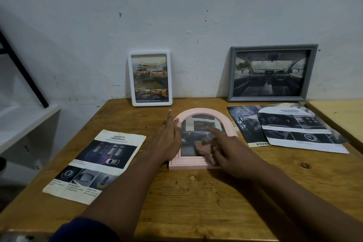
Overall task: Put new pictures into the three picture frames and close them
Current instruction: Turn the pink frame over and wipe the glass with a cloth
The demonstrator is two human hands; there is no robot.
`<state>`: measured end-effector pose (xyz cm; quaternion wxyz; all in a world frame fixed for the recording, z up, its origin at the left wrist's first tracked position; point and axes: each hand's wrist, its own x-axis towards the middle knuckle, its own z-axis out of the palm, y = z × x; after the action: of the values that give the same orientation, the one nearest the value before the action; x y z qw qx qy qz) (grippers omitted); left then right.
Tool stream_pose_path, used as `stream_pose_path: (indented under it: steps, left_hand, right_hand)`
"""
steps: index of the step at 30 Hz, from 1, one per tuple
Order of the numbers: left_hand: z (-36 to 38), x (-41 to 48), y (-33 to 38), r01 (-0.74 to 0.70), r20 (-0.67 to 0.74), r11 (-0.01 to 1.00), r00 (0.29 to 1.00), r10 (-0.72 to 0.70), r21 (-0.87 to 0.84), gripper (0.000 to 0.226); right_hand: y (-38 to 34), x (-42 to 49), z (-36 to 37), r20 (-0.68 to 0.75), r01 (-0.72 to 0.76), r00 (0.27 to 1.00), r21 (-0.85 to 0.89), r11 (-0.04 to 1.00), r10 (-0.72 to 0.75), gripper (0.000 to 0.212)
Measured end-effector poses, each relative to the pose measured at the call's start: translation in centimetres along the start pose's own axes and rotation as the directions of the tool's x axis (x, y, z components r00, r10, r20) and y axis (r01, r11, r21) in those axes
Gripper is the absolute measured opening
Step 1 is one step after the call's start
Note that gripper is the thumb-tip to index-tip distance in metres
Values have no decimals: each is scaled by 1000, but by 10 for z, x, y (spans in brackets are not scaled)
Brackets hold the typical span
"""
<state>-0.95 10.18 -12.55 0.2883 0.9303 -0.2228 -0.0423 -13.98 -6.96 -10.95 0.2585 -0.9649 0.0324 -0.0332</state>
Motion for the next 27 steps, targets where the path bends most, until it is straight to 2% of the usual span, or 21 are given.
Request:
stream_pose_path:
  steps: [2,4,7,10,12,14,17,19,22,27]
  left_hand:
    - [0,0,0,4,-13,1000,1000,-4,-5,62]
    - [1,0,0,7,-18,1000,1000,-7,-12,62]
    - [2,0,-1,0,-28,1000,1000,0,-5,62]
    - [3,1,-2,15,-22,1000,1000,-15,-16,63]
    - [4,4,-3,25,-17,999,1000,-25,-32,63]
    - [3,5,-3,31,-11,999,999,-31,-31,64]
    - [4,5,-5,18,-9,999,1000,-19,-35,63]
    - [3,3,-4,15,-9,1000,1000,-15,-25,63]
    - [2,2,-2,17,-16,1000,1000,-17,14,62]
    - [0,0,1,31,-30,996,999,-29,78,62]
  right_hand:
    - [0,-15,4,-135,-59,990,-182,982,35,63]
    - [-18,-20,29,-254,-174,961,-247,953,110,66]
    - [-54,-7,60,-269,-324,924,-173,930,272,82]
    - [-80,9,69,-240,-361,912,-78,929,334,95]
    - [-83,9,71,-284,-287,919,-13,958,272,91]
    - [-73,0,66,-295,-128,944,81,988,146,78]
    - [-48,-10,44,-187,41,982,146,988,-13,66]
    - [-33,-11,32,-147,99,985,74,992,-87,61]
    - [-13,-16,20,-106,122,987,-27,992,-124,48]
    - [20,-31,2,-149,130,977,-168,977,-155,34]
